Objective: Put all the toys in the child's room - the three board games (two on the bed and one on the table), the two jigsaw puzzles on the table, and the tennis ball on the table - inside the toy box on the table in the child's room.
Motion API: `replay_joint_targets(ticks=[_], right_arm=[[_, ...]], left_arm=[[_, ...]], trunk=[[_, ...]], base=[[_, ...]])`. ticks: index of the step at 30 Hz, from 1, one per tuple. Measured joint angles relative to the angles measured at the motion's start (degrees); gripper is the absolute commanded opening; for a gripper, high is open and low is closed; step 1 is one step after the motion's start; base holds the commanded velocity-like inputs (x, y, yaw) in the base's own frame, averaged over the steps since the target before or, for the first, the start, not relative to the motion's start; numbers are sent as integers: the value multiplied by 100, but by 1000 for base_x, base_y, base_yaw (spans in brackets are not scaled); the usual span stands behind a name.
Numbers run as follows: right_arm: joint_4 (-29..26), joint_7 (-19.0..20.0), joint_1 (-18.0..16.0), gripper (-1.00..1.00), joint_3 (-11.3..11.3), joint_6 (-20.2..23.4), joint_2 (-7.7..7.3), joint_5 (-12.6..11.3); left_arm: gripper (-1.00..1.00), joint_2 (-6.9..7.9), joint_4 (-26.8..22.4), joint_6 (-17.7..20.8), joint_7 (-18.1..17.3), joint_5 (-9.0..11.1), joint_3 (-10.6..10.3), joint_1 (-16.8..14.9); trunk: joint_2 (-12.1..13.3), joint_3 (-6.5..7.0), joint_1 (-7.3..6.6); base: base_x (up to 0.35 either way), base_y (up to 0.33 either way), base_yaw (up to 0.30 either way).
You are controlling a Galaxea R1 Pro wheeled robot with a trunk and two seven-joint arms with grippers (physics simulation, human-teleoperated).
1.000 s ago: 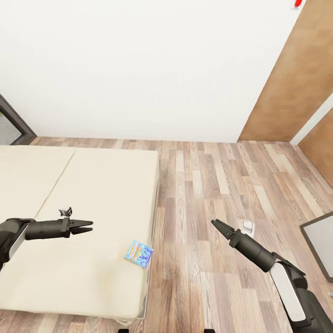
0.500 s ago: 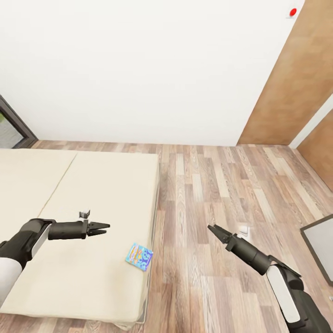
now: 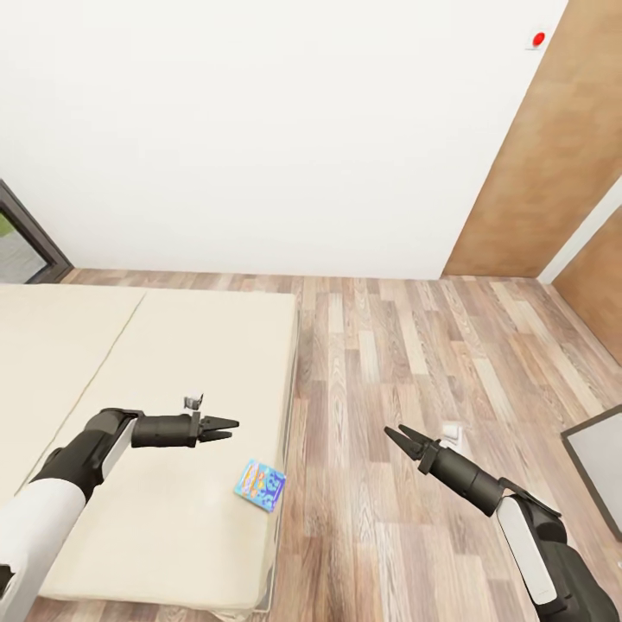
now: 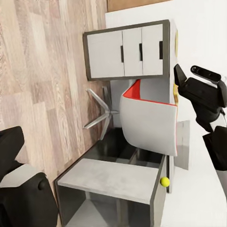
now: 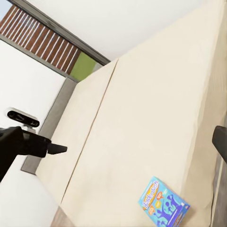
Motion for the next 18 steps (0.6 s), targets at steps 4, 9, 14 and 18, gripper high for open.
replay_joint_targets(ticks=[4, 9, 14, 18], right_arm=[[0, 4, 0, 100, -10, 0, -5, -2], [0, 12, 0, 100, -24, 0, -8, -11], [0, 16, 0, 100, -39, 0, -8, -22], [0, 23, 0, 100, -48, 0, -9, -51]], left_arm=[[100, 16, 2, -11, 40, -3, 23, 2], [100, 48, 3, -10, 50, -4, 46, 2], [100, 111, 3, -6, 55, -4, 57, 2], [100, 248, 3, 3, 53, -2, 60, 2]], trunk=[[0, 37, 0], [0, 84, 0], [0, 131, 0], [0, 169, 0]], base=[[0, 0, 0], [0, 0, 0], [0, 0, 0], [0, 0, 0]])
